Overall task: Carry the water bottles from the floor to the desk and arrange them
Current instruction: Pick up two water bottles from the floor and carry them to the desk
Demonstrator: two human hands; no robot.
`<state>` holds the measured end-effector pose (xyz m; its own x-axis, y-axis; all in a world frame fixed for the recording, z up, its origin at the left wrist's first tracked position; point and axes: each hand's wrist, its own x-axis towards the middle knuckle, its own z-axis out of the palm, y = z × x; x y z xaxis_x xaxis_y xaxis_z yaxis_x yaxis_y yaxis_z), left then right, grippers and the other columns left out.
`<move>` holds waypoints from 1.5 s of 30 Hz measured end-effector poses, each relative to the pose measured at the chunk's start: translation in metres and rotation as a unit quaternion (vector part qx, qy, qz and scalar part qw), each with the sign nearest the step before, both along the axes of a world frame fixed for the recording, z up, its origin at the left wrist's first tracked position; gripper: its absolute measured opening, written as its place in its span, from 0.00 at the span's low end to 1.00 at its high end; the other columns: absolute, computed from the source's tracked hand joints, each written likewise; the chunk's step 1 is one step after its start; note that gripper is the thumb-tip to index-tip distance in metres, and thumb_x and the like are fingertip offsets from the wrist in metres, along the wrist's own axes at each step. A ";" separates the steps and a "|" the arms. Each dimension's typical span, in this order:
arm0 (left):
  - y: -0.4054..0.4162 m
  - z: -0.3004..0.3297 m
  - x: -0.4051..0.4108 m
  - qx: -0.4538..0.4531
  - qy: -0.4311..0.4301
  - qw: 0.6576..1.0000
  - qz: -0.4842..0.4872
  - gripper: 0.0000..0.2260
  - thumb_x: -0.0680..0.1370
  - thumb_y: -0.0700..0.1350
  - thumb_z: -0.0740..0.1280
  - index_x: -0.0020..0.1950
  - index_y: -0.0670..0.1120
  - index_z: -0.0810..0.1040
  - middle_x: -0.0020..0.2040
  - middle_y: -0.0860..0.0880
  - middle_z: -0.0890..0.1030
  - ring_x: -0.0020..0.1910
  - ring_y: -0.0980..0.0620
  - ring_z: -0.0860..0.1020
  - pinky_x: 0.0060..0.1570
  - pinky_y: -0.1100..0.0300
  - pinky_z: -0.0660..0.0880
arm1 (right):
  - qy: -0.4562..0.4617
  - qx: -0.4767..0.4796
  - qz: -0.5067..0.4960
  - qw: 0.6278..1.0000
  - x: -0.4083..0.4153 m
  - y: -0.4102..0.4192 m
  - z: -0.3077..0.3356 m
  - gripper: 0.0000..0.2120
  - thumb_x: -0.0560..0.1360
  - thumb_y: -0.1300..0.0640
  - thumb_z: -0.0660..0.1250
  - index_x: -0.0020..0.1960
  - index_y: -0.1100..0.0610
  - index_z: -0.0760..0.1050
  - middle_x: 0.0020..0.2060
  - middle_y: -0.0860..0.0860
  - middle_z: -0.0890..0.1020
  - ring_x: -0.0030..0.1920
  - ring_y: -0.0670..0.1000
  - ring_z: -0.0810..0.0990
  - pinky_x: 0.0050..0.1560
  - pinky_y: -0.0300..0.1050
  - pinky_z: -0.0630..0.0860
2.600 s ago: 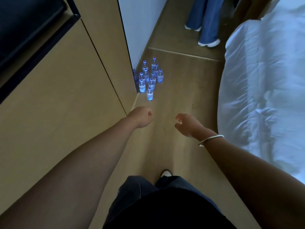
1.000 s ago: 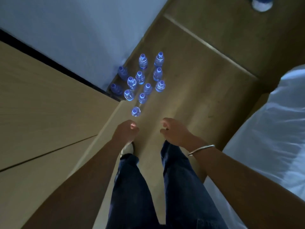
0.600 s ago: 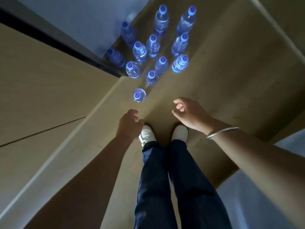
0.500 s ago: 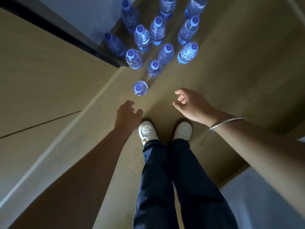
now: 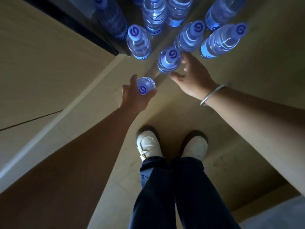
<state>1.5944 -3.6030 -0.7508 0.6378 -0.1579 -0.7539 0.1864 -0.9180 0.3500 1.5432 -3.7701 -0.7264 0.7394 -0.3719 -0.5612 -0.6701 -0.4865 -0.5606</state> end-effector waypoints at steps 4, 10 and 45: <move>0.000 -0.012 0.003 -0.018 -0.028 0.999 0.004 0.39 0.66 0.58 0.75 0.73 0.53 0.62 0.65 0.43 0.67 0.62 0.46 0.71 0.52 0.63 0.63 | -0.023 0.044 -0.032 0.998 0.015 -0.007 -0.014 0.26 0.72 0.55 0.71 0.65 0.62 0.67 0.52 0.49 0.75 0.50 0.44 0.72 0.39 0.16 0.60; 0.008 -0.016 0.005 -0.015 -0.024 0.999 -0.034 0.37 0.66 0.57 0.74 0.72 0.54 0.65 0.64 0.44 0.70 0.61 0.45 0.73 0.60 0.59 0.70 | -0.015 0.036 -0.007 0.999 0.024 -0.011 -0.029 0.27 0.70 0.50 0.72 0.64 0.59 0.67 0.58 0.54 0.78 0.58 0.52 0.76 0.45 0.29 0.62; 0.053 0.299 -0.065 -0.037 -0.107 0.987 0.116 0.23 0.70 0.52 0.73 0.63 0.48 0.74 0.61 0.45 0.74 0.59 0.42 0.74 0.52 0.51 0.72 | -0.172 -0.079 0.238 0.953 -0.043 0.048 0.287 0.16 0.70 0.53 0.69 0.53 0.61 0.77 0.49 0.57 0.80 0.50 0.59 0.78 0.47 0.52 0.73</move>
